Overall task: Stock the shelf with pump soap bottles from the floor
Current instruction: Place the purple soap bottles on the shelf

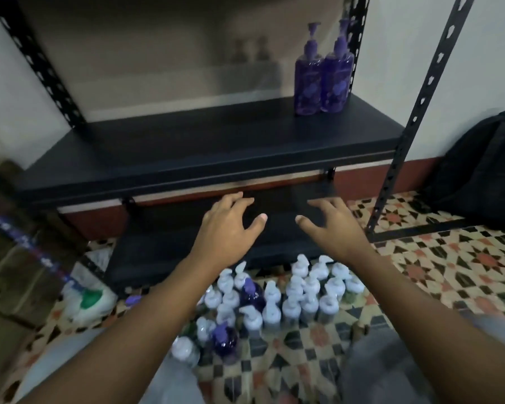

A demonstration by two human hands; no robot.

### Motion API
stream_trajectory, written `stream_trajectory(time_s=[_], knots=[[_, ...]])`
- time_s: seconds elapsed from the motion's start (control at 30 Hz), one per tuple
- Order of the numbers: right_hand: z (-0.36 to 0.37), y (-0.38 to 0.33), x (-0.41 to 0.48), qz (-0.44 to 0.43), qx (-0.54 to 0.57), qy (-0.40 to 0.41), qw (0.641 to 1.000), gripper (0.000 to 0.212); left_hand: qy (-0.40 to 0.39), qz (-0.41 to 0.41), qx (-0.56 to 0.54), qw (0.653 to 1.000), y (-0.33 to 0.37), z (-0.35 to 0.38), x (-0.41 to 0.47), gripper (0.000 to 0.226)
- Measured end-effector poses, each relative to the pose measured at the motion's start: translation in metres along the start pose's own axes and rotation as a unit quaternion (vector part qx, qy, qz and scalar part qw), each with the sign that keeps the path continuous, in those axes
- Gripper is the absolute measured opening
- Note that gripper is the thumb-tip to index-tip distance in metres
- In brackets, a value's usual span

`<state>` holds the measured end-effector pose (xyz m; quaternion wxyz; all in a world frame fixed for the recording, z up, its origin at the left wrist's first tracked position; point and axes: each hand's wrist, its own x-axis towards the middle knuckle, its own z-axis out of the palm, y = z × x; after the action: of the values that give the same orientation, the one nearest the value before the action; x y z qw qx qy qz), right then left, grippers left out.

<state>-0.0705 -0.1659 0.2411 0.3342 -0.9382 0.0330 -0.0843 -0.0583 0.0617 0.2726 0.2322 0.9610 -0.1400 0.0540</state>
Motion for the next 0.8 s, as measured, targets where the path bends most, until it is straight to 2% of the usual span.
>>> stream_trajectory(time_s=[0.2,0.37,0.47,0.57,0.7,0.8], knots=[[0.067,-0.011,-0.065,-0.001,0.042,-0.113,0.993,0.056,-0.024,-0.113,-0.035,0.993,-0.051,0.023,-0.091,0.055],[0.11,-0.01,-0.078,0.004,0.026,-0.174,0.984,0.054,-0.008,-0.24,-0.12,0.963,-0.085,0.062,-0.147,0.054],[0.137,-0.002,-0.075,0.016,-0.003,-0.193,0.981,0.054,-0.011,-0.329,-0.156,0.931,-0.096,0.103,-0.176,0.052],[0.166,0.013,-0.07,0.046,-0.053,-0.2,0.977,0.062,-0.003,-0.394,-0.205,0.896,-0.102,0.147,-0.191,0.05],[0.207,0.035,-0.051,0.072,-0.124,-0.19,0.971,0.079,0.034,-0.474,-0.286,0.832,-0.11,0.201,-0.19,0.08],[0.23,0.046,-0.028,0.079,-0.156,-0.209,0.962,0.086,0.053,-0.519,-0.303,0.797,-0.116,0.229,-0.179,0.083]])
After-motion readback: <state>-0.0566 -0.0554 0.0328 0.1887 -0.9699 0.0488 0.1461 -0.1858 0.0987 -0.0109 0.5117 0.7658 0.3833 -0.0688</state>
